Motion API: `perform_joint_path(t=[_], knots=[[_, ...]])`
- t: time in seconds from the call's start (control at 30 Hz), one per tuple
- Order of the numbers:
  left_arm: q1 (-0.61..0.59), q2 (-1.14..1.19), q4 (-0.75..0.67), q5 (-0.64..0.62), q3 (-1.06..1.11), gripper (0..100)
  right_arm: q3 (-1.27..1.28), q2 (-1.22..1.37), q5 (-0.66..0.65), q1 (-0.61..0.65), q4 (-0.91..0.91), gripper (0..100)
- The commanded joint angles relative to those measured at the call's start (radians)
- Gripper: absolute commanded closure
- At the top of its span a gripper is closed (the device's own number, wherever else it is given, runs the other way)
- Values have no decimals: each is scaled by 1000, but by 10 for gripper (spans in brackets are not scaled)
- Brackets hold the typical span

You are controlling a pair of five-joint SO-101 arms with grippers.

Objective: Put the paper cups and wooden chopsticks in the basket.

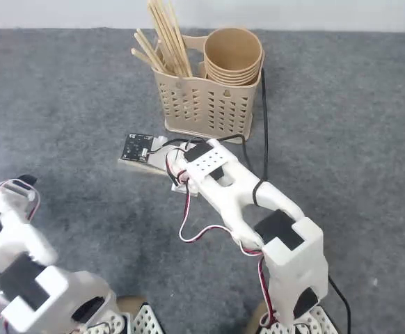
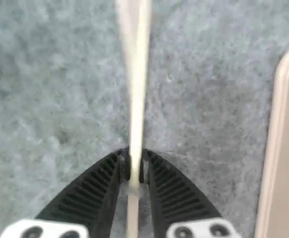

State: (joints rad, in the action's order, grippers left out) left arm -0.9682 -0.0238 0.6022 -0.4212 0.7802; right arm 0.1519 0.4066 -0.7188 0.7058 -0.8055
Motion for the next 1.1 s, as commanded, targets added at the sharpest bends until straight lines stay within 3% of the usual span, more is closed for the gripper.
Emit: perform_joint_path(t=[0.0, 0.27, 0.53, 0.73, 1.07], knots=[[12, -8, 2, -5, -41, 648, -38, -61, -3, 16, -21, 993], [12, -8, 2, -5, -41, 648, 32, -302, 20, 44, -12, 991], [12, -8, 2, -5, -41, 648, 143, -740, 313, 73, 119, 991], [14, -8, 2, -5, -41, 648, 236, -923, 394, 12, 443, 991], [14, -8, 2, -5, -39, 648, 244, -779, 741, -182, 1087, 991]])
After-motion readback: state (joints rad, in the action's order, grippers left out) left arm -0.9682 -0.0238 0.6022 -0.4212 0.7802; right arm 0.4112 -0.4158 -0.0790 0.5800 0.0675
